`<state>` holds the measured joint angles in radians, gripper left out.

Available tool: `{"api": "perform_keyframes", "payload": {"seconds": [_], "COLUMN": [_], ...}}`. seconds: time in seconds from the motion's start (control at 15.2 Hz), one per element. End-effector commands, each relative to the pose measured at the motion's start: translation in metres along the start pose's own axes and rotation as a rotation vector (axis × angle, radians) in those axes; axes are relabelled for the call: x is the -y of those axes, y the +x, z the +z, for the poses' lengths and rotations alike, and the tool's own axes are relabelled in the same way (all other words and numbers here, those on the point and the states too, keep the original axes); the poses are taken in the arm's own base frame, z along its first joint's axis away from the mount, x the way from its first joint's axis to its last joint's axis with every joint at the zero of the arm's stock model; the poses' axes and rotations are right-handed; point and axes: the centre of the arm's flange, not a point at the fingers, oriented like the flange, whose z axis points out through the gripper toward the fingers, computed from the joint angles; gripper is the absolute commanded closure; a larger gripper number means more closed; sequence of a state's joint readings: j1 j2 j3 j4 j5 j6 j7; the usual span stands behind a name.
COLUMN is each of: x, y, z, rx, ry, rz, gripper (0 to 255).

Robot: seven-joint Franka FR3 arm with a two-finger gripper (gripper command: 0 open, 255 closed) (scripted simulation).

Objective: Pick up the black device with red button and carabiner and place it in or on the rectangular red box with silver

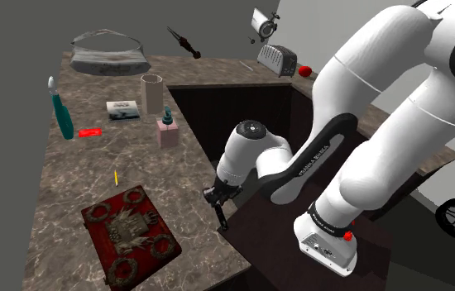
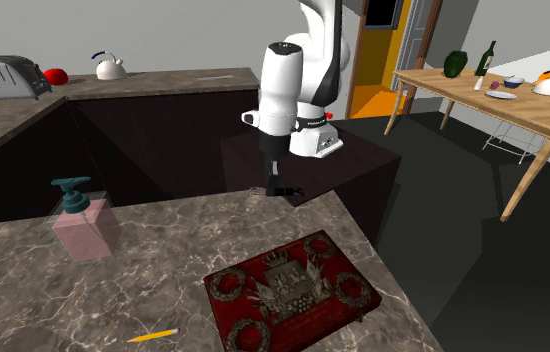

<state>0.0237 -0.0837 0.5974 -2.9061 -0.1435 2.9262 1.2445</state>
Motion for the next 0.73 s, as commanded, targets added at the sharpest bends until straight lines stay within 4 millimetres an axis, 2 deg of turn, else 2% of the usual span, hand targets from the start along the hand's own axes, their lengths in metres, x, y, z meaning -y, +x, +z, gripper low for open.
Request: {"api": "perform_keyframes", "payload": {"seconds": [0.0,0.66], "x": [0.000,0.002], "y": [0.000,0.006], "z": [-0.011,-0.063], "rx": [0.005,0.005], "ry": [0.003,0.003], "rz": [0.005,0.005], "gripper": [255,255]}}
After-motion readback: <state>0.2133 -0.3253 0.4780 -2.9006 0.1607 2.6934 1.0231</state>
